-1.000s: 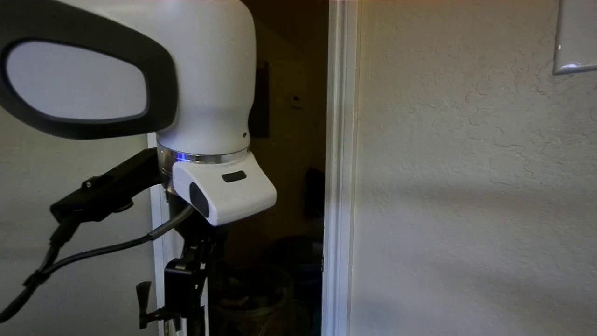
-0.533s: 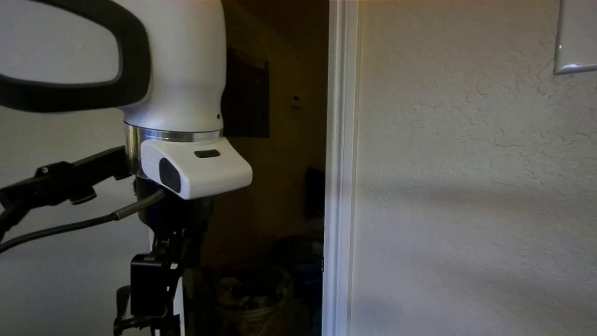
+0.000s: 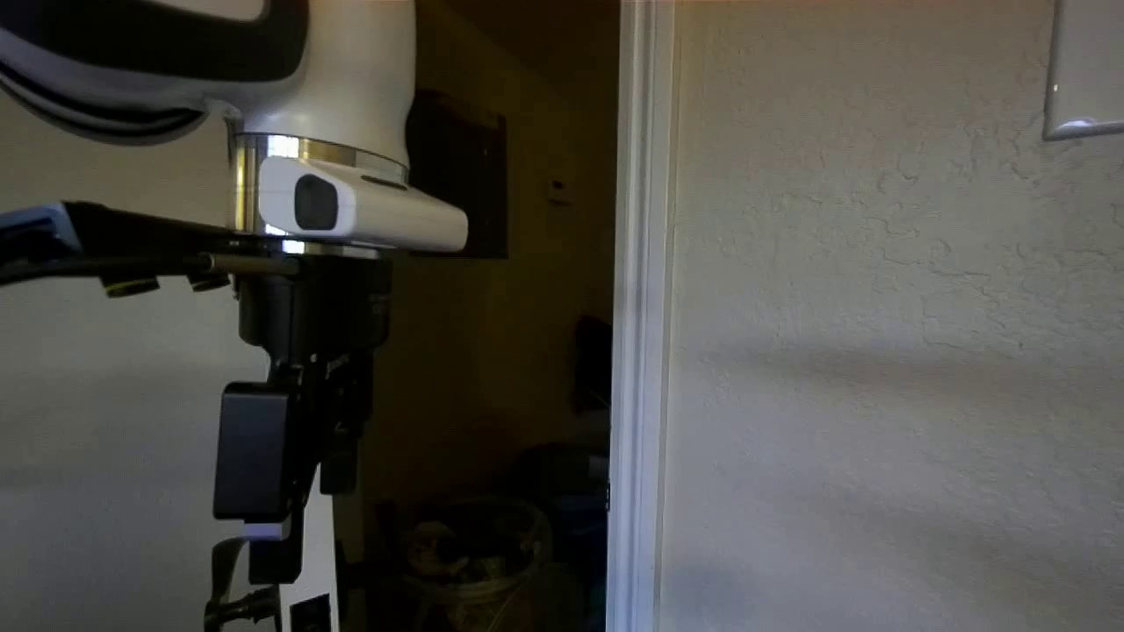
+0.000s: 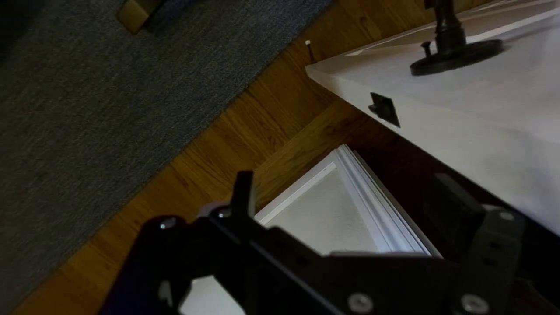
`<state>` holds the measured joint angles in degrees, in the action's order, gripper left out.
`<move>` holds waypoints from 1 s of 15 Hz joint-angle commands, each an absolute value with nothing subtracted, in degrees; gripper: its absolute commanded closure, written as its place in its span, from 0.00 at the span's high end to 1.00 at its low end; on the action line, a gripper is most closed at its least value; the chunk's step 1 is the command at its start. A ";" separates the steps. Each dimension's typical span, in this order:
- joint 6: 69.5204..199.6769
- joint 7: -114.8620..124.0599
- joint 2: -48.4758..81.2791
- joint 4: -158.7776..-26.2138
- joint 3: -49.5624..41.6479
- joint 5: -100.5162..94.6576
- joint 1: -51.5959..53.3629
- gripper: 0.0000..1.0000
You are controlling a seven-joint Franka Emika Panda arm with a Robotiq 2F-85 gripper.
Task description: Open the door
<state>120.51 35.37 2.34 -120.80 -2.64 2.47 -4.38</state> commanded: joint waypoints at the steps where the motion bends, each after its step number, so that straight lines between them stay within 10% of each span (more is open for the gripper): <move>1: 115.36 37.13 0.49 -119.72 -3.07 -1.71 -3.62 1.00; 15: 107.70 26.62 -2.45 -122.66 -4.44 1.79 -5.37 1.00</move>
